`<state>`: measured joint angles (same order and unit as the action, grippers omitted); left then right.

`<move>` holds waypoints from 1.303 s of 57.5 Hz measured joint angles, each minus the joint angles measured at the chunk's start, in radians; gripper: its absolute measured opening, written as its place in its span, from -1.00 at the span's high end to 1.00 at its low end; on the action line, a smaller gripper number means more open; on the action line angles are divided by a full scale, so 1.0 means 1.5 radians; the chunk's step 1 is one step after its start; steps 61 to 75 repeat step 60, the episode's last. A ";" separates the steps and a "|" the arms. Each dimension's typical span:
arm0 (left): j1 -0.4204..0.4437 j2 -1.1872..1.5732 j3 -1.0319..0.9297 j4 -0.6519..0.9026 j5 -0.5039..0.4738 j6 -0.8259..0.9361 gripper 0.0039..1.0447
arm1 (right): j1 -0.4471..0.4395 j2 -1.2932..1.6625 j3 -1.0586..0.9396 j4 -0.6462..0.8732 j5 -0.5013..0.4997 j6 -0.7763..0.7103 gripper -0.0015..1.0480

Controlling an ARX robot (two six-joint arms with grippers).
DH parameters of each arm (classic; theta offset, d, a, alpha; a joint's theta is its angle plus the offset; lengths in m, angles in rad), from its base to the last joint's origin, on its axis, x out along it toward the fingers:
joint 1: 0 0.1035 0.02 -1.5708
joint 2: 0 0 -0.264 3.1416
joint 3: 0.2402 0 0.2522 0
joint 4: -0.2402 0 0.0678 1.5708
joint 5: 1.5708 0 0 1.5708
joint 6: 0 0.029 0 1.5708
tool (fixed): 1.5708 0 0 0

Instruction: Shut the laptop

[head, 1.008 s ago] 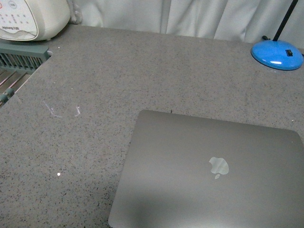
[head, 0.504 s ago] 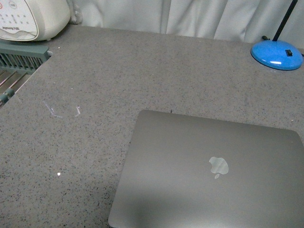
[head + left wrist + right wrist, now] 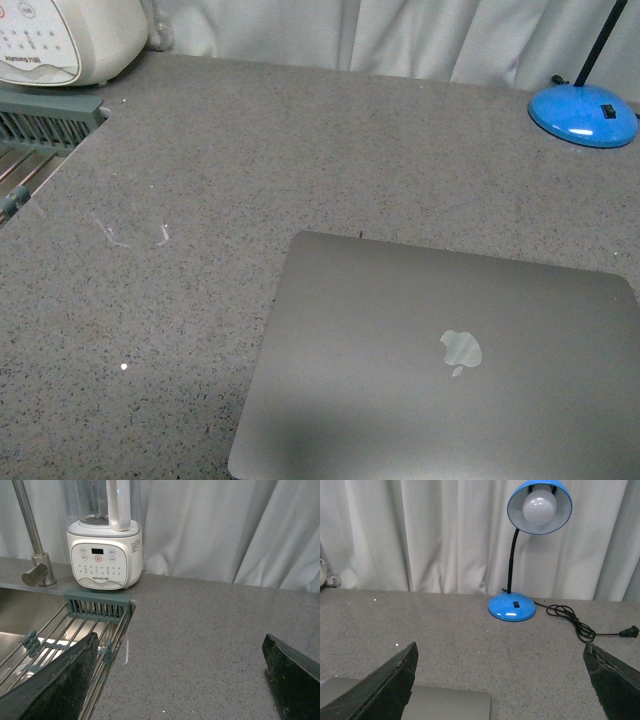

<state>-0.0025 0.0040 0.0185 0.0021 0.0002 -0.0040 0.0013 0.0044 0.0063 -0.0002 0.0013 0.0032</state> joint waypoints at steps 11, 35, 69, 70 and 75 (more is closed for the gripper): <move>0.000 0.000 0.000 0.000 0.000 0.000 -0.88 | 0.000 0.000 0.000 0.000 0.000 -0.001 -0.83; 0.000 0.000 0.000 0.000 0.000 0.000 -0.88 | 0.000 0.000 0.000 0.000 0.000 -0.001 -0.83; 0.000 0.000 0.000 0.000 0.000 0.000 -0.88 | 0.000 0.000 0.000 0.000 0.000 -0.001 -0.83; 0.000 0.000 0.000 0.000 0.000 0.000 -0.88 | 0.000 0.000 0.000 0.000 0.000 -0.001 -0.83; 0.000 0.000 0.000 0.000 0.000 0.000 -0.88 | 0.000 0.000 0.000 0.000 0.000 -0.001 -0.83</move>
